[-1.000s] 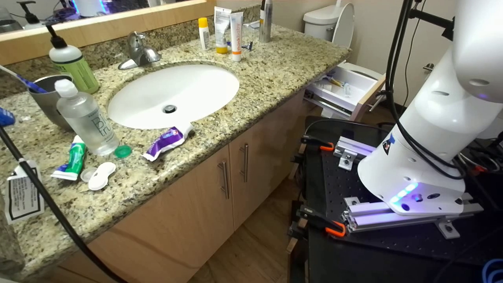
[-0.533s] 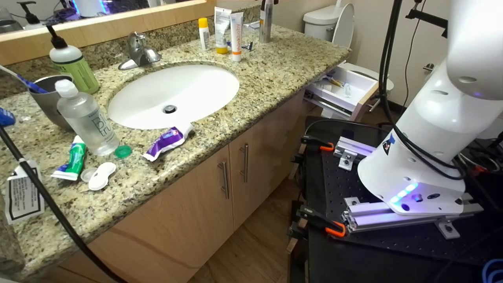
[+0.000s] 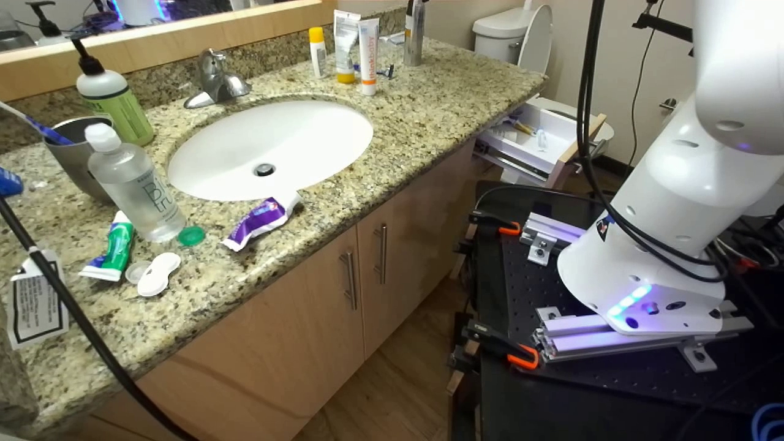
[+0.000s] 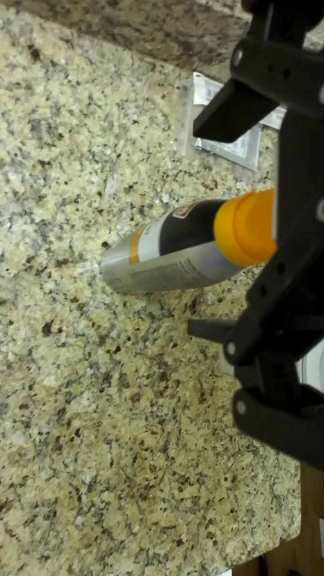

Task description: Pick the bottle and move it to the left

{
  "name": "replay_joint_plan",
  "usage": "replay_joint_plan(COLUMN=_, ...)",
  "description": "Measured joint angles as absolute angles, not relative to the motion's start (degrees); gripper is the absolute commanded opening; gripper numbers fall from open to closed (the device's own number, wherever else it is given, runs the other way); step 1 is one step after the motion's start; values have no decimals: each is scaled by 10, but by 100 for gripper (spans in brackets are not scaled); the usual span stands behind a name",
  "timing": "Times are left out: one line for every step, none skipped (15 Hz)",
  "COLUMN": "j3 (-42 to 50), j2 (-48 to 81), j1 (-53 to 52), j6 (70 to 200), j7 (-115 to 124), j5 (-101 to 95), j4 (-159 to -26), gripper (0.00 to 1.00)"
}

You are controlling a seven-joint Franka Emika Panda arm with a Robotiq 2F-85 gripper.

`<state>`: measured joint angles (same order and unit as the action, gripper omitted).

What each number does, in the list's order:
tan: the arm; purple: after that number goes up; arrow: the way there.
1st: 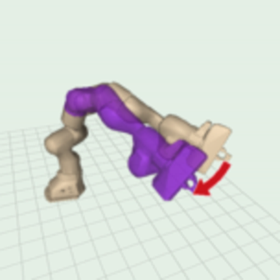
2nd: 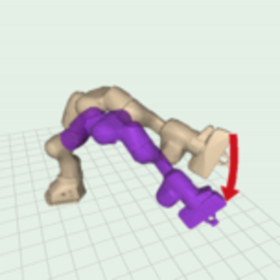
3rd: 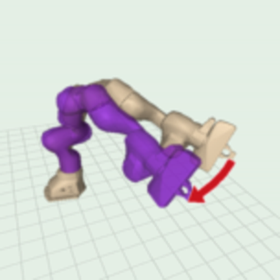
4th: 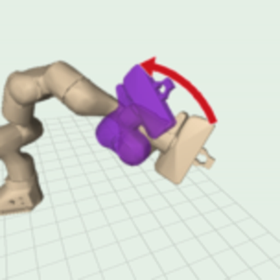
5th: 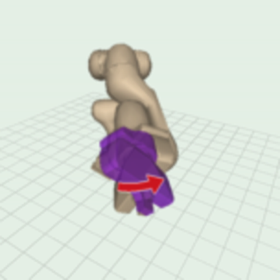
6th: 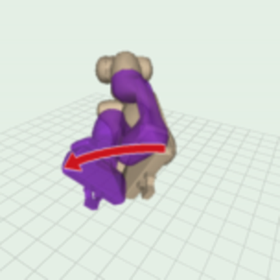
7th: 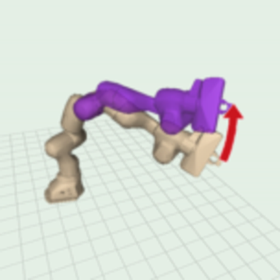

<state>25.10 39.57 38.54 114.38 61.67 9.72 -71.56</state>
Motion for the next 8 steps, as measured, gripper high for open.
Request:
replay_joint_plan(j3=254, j2=396, j1=385, j6=1148, j7=621, j5=96, j4=-713, gripper=100)
replay_joint_plan(j3=256, j2=396, j1=385, j6=1149, j7=622, j5=96, j4=-712, gripper=100)
replay_joint_plan(j3=256, j2=396, j1=385, j6=1148, j7=622, j5=96, j4=-712, gripper=100)
replay_joint_plan(j3=256, j2=397, j1=385, j6=1144, j7=622, j5=95, j4=-712, gripper=100)
replay_joint_plan(j3=256, j2=399, j1=386, j6=1135, j7=623, j5=91, j4=-712, gripper=100)
replay_joint_plan(j3=256, j2=401, j1=386, j6=1121, j7=623, j5=85, j4=-712, gripper=100)
replay_joint_plan(j3=256, j2=404, j1=387, j6=1113, j7=623, j5=81, j4=-712, gripper=100)
replay_joint_plan(j3=256, j2=408, j1=387, j6=1111, j7=623, j5=80, j4=-712, gripper=100)
